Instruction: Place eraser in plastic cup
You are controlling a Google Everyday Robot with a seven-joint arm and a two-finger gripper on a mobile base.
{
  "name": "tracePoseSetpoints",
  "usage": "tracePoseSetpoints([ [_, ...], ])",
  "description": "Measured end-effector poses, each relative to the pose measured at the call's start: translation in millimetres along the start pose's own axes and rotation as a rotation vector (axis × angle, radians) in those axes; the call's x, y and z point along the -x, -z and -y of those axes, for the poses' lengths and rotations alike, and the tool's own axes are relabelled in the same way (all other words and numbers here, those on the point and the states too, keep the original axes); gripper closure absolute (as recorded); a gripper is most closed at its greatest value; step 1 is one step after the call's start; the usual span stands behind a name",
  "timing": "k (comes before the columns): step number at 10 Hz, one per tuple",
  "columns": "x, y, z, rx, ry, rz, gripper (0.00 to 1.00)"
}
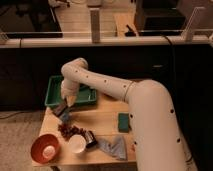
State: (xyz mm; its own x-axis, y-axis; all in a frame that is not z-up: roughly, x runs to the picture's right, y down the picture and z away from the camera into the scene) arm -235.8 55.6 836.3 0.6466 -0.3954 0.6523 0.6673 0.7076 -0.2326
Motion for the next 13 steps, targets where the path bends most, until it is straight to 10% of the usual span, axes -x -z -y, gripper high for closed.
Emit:
tracePoseSetpoints([
  [4, 0.9, -7.1, -1.1, 0.011, 0.004, -0.009, 0.22],
  [13, 1.8, -6.9, -2.5, 0.046, 0.038, -0.036, 0.2],
])
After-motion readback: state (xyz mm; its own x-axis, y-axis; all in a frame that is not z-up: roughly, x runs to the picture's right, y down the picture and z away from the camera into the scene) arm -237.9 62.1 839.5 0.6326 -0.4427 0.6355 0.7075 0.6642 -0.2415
